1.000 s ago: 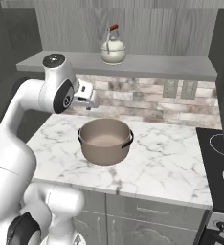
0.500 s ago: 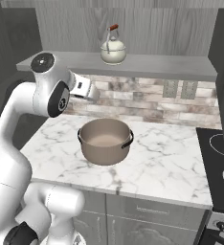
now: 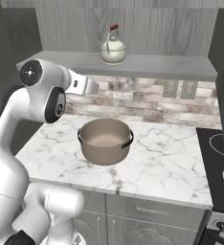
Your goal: Pick the kettle from the cabinet and place it on a stove burner. Then pick the pot from the counter and place it on another stove burner. Finally, turn both burners on.
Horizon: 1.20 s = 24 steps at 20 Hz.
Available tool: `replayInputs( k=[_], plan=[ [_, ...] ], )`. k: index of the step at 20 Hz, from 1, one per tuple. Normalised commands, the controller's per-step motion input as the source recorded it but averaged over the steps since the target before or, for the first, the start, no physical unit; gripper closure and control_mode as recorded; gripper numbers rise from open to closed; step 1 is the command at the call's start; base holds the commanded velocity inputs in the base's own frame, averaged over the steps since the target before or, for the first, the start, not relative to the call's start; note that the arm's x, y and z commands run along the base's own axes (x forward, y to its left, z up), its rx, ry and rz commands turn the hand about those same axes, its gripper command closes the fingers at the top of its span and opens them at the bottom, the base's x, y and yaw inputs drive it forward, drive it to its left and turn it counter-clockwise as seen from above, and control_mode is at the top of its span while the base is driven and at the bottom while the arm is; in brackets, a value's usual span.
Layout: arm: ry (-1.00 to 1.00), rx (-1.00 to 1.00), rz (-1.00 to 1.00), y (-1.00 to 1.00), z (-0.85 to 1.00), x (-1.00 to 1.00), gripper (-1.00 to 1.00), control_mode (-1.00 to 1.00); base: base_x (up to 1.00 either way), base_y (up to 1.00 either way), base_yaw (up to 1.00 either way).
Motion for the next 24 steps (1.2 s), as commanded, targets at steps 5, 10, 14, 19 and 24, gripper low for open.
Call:
replayInputs(
  k=[5, 10, 14, 19, 24],
  plan=[
    [-0.18, 0.00, -0.02, -0.02, 0.46, 0.00, -1.00, -1.00, 0.00, 0.00, 0.00],
    [-0.09, 0.00, -0.01, -0.01, 0.49, 0.00, -1.00, -1.00, 0.00, 0.00, 0.00],
    [-0.05, 0.00, 0.00, -0.01, 0.48, 0.00, -1.00, -1.00, 0.00, 0.00, 0.00],
    [-0.02, 0.00, 0.00, -0.03, 0.30, 0.00, -1.00, -1.00, 0.00, 0.00, 0.00],
    [0.00, 0.00, 0.00, 0.00, 0.01, 0.02, -1.00, -1.00, 0.00, 0.00, 0.00]
  ],
)
